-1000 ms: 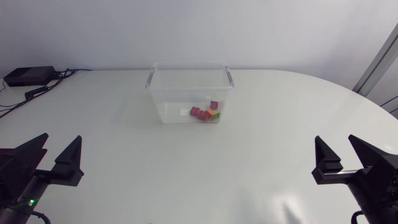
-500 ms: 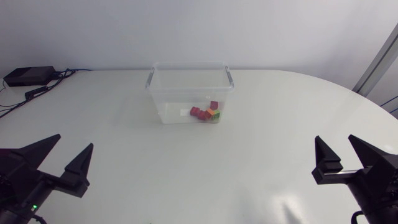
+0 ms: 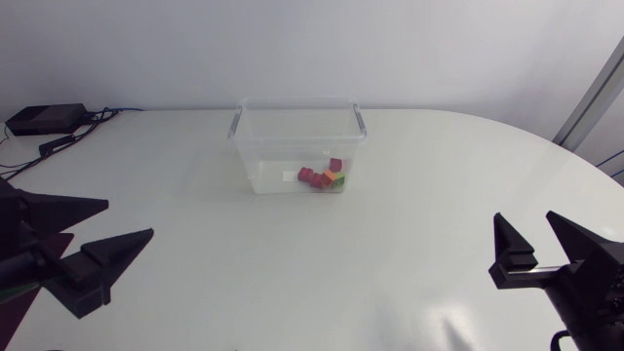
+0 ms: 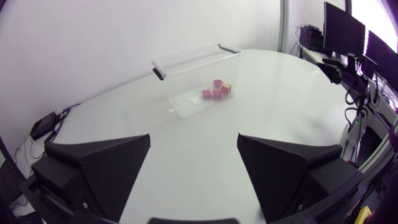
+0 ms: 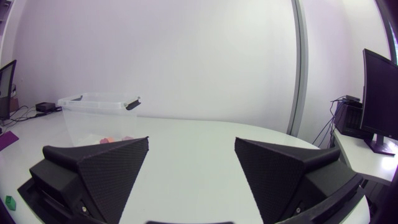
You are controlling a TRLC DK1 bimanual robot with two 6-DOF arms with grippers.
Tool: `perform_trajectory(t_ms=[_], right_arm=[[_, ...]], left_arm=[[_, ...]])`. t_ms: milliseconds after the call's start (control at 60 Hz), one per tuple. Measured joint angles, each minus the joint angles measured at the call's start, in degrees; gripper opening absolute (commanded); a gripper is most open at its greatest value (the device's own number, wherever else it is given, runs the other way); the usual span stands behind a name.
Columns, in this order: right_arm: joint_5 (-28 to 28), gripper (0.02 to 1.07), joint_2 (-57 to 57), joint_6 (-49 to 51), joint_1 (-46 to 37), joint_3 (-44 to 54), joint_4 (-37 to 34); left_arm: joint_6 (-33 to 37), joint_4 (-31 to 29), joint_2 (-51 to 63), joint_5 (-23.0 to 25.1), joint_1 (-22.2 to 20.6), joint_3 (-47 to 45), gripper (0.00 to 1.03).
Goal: Place the duplo bricks in the container
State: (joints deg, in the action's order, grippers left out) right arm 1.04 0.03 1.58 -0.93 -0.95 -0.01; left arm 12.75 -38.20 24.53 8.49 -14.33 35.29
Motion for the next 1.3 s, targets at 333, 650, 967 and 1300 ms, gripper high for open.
perform_trajectory(t_ms=[333, 650, 967, 1300], right_arm=[[0.0, 1.02, 0.0, 0.0, 0.0, 0.0, 0.0], [0.0, 1.02, 0.0, 0.0, 0.0, 0.0, 0.0], [0.0, 1.02, 0.0, 0.0, 0.0, 0.0, 0.0], [0.0, 1.02, 0.0, 0.0, 0.0, 0.0, 0.0]], left_arm=[[2.3, -13.0, 11.7, -1.7, -13.4, 2.0, 0.99], [9.4, -9.6, 27.6, -3.8, -20.5, 1.8, 0.98], [10.6, -8.2, 40.2, -4.5, -25.6, 2.0, 0.99], [6.9, -11.5, 48.8, -1.1, -30.3, 6.5, 0.99]])
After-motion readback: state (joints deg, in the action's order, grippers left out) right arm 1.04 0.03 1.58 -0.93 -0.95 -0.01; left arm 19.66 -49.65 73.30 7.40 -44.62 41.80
